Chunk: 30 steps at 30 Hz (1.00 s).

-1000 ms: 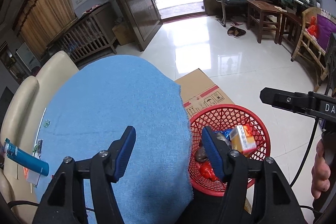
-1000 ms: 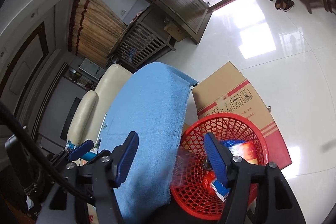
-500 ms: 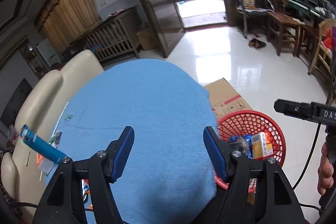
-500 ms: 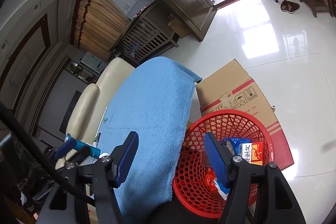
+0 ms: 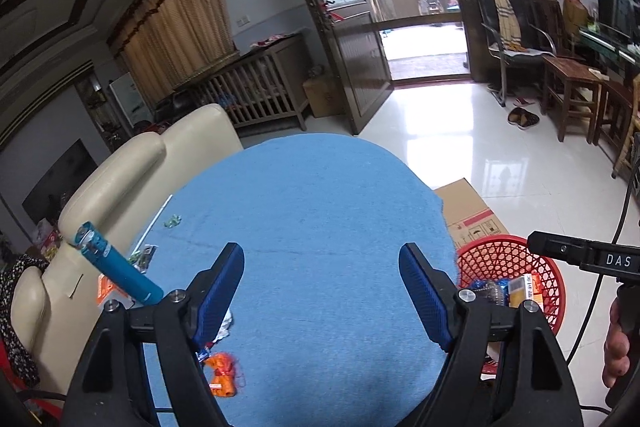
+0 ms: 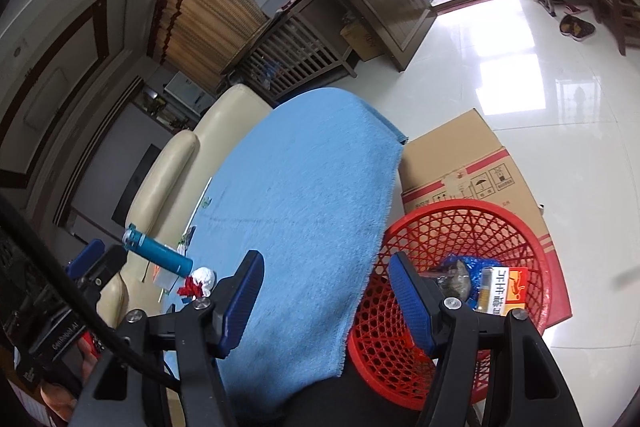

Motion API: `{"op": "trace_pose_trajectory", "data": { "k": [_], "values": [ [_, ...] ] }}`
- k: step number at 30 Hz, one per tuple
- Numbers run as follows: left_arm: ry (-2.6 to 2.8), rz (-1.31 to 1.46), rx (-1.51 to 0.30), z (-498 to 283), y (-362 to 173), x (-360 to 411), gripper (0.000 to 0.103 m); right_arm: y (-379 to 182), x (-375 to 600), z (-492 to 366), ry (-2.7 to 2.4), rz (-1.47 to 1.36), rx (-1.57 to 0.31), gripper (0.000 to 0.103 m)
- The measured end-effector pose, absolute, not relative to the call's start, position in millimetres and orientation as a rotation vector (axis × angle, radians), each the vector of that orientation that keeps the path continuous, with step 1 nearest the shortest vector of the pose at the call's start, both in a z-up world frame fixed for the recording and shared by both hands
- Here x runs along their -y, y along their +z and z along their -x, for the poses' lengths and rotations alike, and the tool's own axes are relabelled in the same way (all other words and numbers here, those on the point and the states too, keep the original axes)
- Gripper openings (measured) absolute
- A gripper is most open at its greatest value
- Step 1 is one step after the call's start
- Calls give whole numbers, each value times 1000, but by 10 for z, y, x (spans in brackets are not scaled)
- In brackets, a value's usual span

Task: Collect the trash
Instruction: 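Move both grippers back over the table toward the remaining trash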

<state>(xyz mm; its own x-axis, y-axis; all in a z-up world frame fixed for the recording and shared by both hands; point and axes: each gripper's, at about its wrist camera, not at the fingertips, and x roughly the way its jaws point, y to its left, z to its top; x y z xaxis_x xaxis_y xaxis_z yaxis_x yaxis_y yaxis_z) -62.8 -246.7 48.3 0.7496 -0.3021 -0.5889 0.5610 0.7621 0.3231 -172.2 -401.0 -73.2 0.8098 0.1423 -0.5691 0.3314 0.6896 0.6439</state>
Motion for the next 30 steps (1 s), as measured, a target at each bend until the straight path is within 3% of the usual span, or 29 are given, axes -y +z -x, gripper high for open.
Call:
{"op": "trace_pose_trajectory", "data": {
  "k": [30],
  "values": [
    [-308,-385,-608,260,340,1507,80,-600,3118,1281,24,-655,-744,69]
  ]
}}
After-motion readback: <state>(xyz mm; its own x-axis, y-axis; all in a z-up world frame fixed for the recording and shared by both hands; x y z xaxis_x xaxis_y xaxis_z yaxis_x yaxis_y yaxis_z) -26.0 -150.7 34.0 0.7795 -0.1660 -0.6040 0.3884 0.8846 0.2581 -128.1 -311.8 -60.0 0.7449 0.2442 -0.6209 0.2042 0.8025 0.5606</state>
